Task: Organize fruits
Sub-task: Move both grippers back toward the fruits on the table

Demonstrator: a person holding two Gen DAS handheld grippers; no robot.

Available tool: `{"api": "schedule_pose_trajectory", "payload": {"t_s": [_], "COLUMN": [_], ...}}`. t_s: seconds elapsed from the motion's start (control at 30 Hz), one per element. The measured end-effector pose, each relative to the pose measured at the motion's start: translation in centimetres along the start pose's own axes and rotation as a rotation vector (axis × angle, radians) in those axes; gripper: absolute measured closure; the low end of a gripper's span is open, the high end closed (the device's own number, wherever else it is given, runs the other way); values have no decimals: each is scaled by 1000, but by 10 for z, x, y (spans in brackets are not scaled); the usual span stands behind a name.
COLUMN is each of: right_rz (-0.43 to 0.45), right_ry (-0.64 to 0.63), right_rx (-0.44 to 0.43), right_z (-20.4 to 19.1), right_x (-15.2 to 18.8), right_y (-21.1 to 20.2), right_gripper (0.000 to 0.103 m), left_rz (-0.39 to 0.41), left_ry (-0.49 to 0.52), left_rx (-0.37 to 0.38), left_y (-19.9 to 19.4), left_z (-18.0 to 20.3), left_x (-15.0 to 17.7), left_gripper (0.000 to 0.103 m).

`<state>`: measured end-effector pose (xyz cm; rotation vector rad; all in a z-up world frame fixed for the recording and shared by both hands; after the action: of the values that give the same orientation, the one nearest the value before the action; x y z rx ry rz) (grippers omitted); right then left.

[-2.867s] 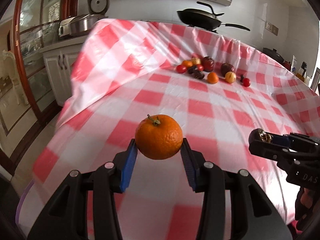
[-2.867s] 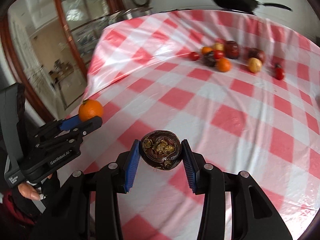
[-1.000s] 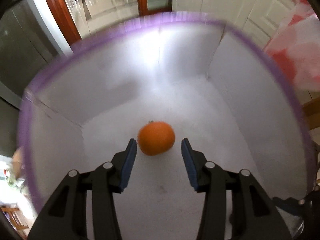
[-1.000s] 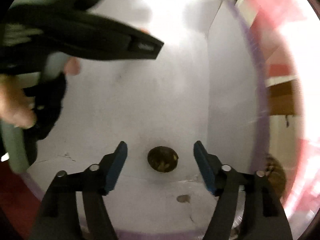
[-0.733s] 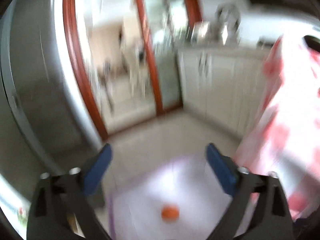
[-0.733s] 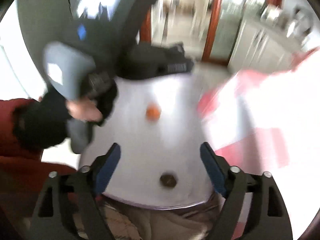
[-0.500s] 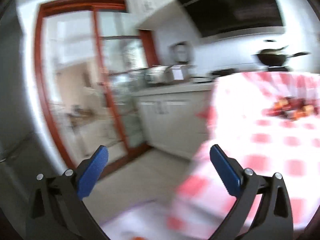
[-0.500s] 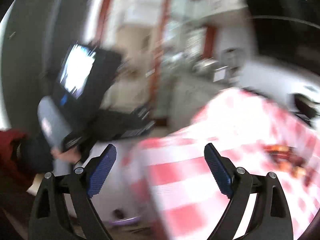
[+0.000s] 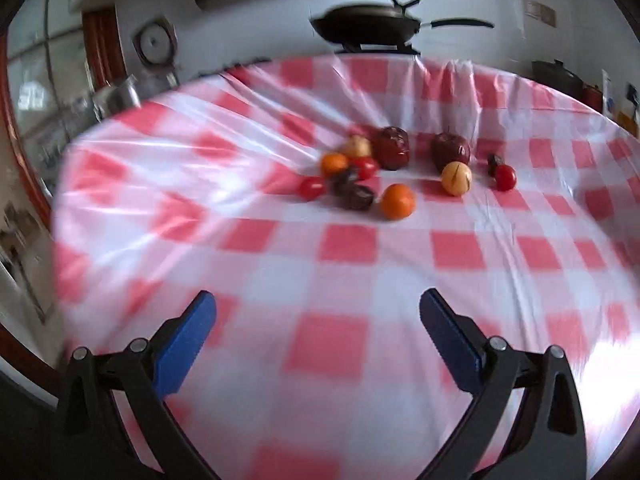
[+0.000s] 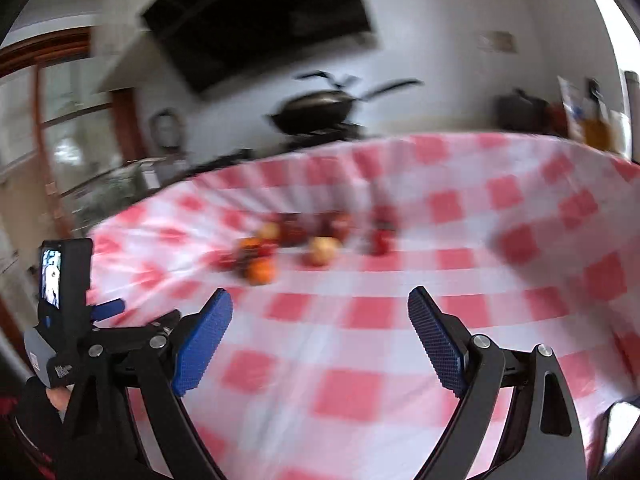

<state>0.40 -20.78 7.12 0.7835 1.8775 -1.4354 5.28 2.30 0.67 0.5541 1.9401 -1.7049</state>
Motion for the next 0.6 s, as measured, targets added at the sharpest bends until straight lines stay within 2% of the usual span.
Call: {"api": "schedule_pose_trajectory", "payload": {"t_s": [0.1,0.27,0.37,0.47,0.57,0.6], "right_rz": [-33,-93,-169,-249,-323,-330], "right_ry": [64,169,174,104,81,80], "right_rx": [64,104,109,149,167,165], "right_z": [54,113,124,117,110,108], "right_x": [-5,-27,-30,-30,-35,-36], "right_y": [20,75,113,145,184,191], "right_gripper": [16,16,16,16,22,23], "left_rz": [2,39,70,132,143,129], "left_ry": [-67,-196,-242,-214,-221,-243], "left_rx": [10,63,110,135,146,171], "left_y": [40,65,69,61,58,62], "left_z": [25,34,29,19,5,0], "left_x": [-36,-68,-74,-71,-71,-72], "left_gripper": [1,1,1,2,2,2]}}
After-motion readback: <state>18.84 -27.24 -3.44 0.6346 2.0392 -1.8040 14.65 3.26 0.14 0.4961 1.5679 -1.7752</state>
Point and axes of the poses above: each gripper's, at about its wrist camera, not at the fingertips, and y roughly the way its jaws point, z to its right, x to its underside, the point moved 9 cm from there along y, roughly the way its jaws point, and after that the axes turned 11 degrees about -z, right-handed, at the moved point
